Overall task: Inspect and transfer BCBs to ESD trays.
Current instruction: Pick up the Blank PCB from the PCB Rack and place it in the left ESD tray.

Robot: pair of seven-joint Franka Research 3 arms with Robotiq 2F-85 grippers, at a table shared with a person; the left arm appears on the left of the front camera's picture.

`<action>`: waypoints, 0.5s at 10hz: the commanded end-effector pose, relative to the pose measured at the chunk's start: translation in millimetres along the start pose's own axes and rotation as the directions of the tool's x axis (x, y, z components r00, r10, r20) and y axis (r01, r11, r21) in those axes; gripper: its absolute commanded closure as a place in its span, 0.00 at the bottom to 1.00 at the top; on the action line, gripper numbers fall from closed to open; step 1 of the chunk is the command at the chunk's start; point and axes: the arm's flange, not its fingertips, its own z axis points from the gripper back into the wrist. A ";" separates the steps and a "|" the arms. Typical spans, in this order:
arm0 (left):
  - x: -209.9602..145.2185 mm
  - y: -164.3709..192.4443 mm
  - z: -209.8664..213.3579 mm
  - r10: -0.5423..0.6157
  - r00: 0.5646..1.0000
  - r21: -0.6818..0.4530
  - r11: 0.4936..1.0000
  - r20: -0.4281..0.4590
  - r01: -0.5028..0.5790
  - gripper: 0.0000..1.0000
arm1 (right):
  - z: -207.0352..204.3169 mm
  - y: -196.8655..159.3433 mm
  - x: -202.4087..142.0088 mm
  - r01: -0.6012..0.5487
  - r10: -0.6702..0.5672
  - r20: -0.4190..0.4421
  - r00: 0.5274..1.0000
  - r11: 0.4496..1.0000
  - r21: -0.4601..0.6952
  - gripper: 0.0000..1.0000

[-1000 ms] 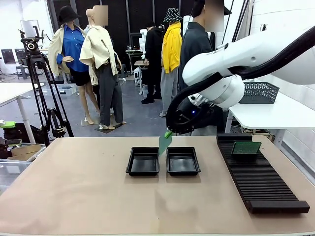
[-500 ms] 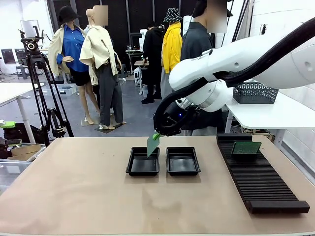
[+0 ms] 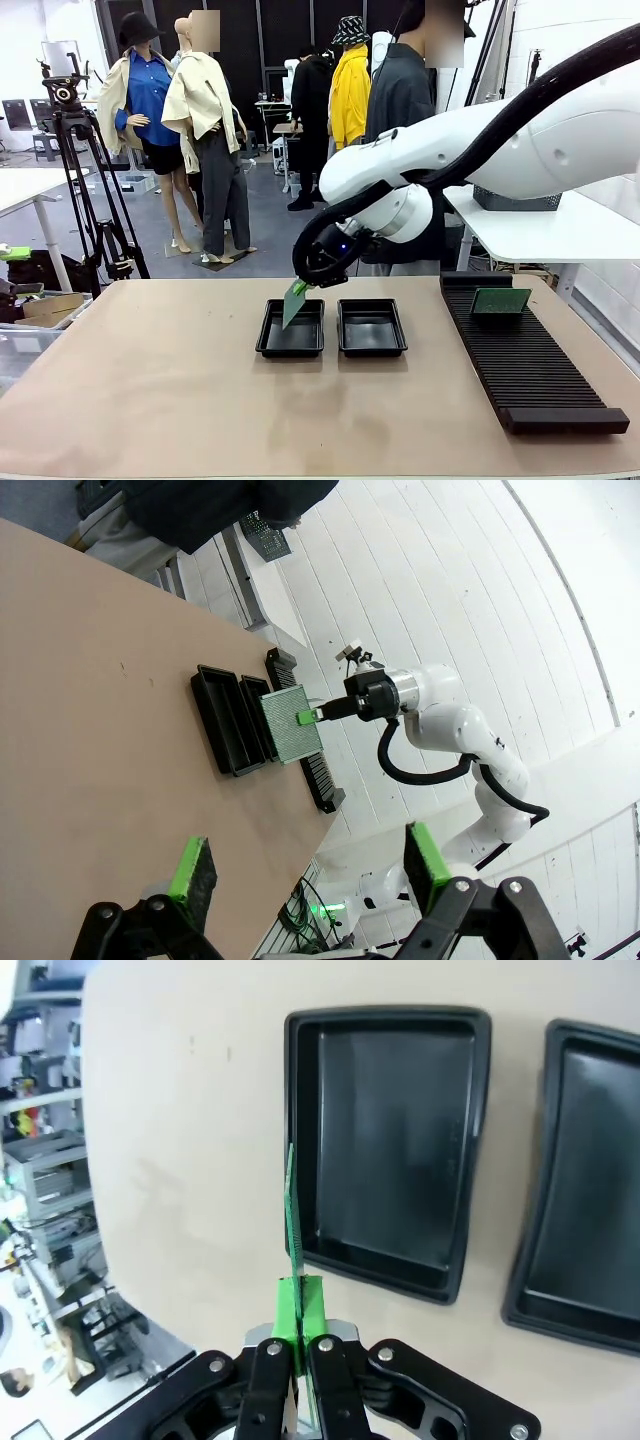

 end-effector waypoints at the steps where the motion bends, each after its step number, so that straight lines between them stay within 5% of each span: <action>1: -0.7 -2.3 0.9 0.006 1.000 0.009 1.000 0.004 -0.006 0.00 | -15.7 11.2 14.5 0.022 -0.022 0.018 1.000 1.000 -0.020 1.00; 5: -0.7 -2.3 0.9 0.006 1.000 0.009 1.000 0.004 -0.006 0.00 | -45.1 11.0 31.3 0.045 -0.043 0.026 0.999 0.998 -0.048 1.00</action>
